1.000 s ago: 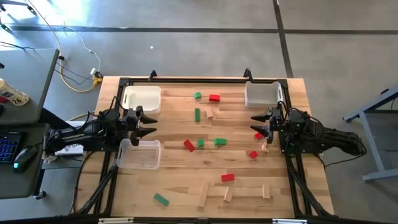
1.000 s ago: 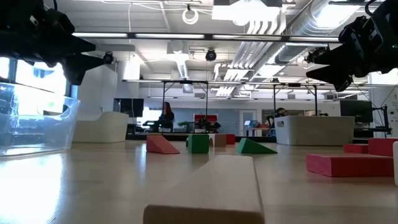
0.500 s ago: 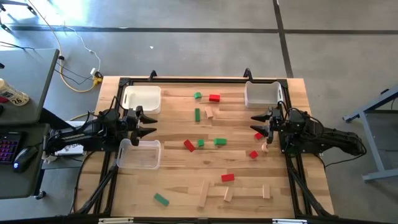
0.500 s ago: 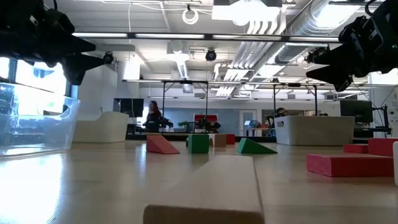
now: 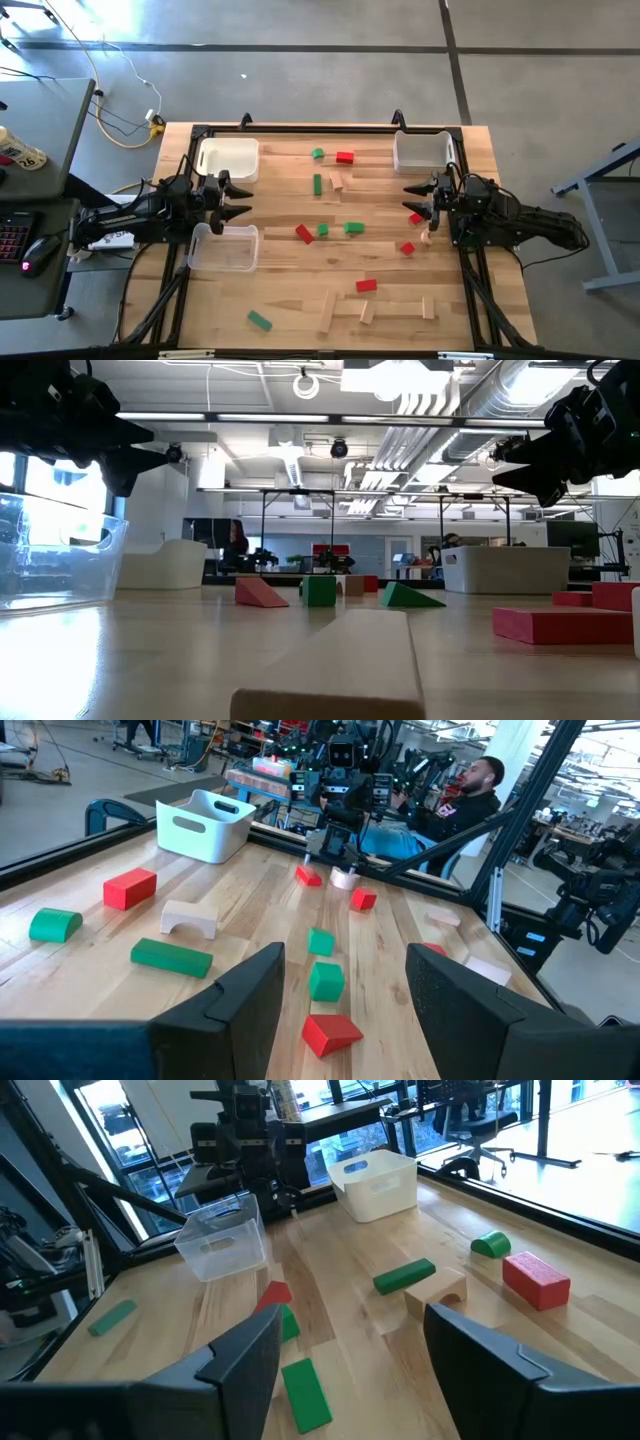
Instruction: Sort & place blocks by color
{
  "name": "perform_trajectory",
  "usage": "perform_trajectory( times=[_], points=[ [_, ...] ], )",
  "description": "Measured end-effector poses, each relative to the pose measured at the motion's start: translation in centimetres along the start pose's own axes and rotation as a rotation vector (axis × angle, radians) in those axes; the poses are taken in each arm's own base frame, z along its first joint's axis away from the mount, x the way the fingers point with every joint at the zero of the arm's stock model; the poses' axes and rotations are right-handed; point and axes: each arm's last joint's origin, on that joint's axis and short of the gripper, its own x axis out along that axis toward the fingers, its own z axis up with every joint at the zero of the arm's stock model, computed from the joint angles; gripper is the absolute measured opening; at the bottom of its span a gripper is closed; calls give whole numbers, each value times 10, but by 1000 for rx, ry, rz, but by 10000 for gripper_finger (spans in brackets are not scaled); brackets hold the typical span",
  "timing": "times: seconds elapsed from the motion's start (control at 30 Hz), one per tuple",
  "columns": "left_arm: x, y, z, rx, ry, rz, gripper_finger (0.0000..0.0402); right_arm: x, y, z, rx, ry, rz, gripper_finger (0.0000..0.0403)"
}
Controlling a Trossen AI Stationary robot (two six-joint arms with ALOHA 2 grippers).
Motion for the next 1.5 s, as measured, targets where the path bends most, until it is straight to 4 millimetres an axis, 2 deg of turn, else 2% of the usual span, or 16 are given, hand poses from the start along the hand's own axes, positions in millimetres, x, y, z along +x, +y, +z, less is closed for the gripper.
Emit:
perform_trajectory(
  times=[1.23,1.5],
  points=[
    [0,0,1,-1,-9,10,200,0,0,0,0,0,0,233],
    [0,1,7,-129,-100,86,200,0,0,0,0,0,0,233]
  ],
)
